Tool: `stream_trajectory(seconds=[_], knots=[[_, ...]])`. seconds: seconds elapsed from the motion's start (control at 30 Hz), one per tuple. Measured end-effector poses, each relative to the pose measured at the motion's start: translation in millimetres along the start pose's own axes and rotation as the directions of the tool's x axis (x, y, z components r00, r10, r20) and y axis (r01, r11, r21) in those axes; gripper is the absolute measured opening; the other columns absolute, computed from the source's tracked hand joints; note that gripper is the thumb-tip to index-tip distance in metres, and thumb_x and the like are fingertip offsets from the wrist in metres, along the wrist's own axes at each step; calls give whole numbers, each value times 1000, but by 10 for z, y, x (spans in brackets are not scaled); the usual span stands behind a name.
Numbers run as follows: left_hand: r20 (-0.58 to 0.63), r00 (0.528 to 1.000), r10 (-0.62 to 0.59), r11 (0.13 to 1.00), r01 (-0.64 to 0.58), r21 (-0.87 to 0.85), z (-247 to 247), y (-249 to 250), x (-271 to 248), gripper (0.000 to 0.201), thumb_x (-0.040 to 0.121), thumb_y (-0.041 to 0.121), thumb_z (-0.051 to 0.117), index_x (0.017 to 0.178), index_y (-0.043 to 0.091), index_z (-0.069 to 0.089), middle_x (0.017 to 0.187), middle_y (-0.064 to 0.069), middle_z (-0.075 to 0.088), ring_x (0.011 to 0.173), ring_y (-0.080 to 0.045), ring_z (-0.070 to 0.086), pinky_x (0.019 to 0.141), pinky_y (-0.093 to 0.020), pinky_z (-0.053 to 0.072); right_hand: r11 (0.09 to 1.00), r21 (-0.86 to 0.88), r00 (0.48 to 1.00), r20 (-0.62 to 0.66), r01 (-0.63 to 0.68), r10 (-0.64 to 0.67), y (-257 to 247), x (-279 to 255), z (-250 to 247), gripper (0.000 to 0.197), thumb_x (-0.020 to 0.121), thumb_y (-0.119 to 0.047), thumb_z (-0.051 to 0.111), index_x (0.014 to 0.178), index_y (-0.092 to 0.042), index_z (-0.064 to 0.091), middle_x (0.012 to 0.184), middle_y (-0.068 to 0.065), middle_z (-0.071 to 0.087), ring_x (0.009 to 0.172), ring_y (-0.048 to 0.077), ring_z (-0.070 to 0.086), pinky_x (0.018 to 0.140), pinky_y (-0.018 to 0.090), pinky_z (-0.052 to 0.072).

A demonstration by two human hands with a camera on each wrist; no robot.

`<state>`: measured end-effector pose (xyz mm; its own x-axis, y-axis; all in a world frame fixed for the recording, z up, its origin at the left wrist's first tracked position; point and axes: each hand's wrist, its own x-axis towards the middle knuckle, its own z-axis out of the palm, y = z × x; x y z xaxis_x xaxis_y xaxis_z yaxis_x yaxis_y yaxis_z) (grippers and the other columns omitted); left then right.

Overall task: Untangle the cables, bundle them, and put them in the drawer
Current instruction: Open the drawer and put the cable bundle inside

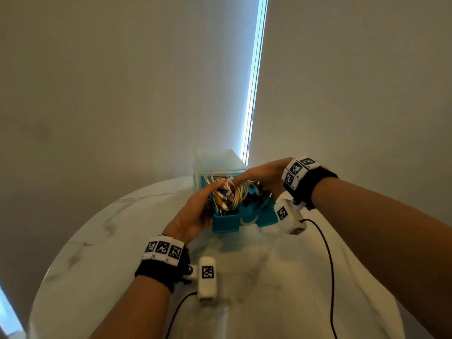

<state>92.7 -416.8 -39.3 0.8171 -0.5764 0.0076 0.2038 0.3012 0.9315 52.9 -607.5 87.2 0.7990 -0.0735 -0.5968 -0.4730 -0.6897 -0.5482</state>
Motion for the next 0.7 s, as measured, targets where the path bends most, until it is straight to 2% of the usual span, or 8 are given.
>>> stream_trajectory(seconds=[0.13,0.2,0.27,0.37,0.43,0.5,0.57,0.7], knots=[[-23,999,-28,996,29,81,76,181,16,46,94,31,74,136,16,66,119,-14,80,114,-34,76,103,-45,59,962,-273,965,-252,3,-75,-17,180,-2,88,66,-74,84,126,-11,68,124,16,76,107,32,76,95,48,63],[-35,998,-46,995,48,87,84,231,56,43,94,24,71,135,13,66,118,-16,80,105,-32,78,95,-42,61,878,-478,915,-361,-16,-180,-13,177,12,73,81,-73,75,117,-11,69,117,12,77,104,28,76,99,47,62],[-65,995,-70,993,75,89,74,247,97,42,93,21,68,134,9,67,116,-18,80,96,-30,78,92,-41,60,865,-501,882,-411,-8,-230,38,189,8,59,93,-71,65,106,-13,67,109,9,77,98,26,76,96,44,63],[-113,989,-96,986,111,127,58,245,150,44,91,21,69,132,6,67,109,-18,81,87,-27,78,87,-39,61,964,-254,916,-364,78,-170,166,222,-23,74,97,-79,48,116,-10,67,112,15,77,101,31,77,94,48,64],[-130,985,-111,983,128,133,57,258,157,42,90,18,67,130,5,67,106,-17,81,84,-25,78,83,-36,63,988,82,955,-277,129,-102,222,213,-58,72,107,-67,39,133,-4,63,122,21,73,112,39,74,100,55,60],[-151,981,-123,980,144,135,61,269,154,39,91,16,64,128,4,68,109,-18,81,85,-25,77,87,-38,62,962,231,969,-232,143,-89,248,148,-51,54,110,-48,52,134,-1,63,123,21,74,113,40,73,100,56,60],[-188,975,-118,978,147,145,63,277,171,40,92,16,62,129,2,68,109,-19,80,85,-26,77,87,-38,62,980,124,948,-297,154,-112,250,152,-56,41,103,-36,70,125,-1,68,117,17,77,106,34,77,93,51,64],[-222,966,-132,977,165,135,75,282,211,46,90,18,65,134,3,67,122,-23,77,105,-33,74,107,-48,57,950,-296,821,-514,100,-247,198,271,15,46,102,-36,70,132,-2,66,128,15,72,109,28,74,94,43,64]])
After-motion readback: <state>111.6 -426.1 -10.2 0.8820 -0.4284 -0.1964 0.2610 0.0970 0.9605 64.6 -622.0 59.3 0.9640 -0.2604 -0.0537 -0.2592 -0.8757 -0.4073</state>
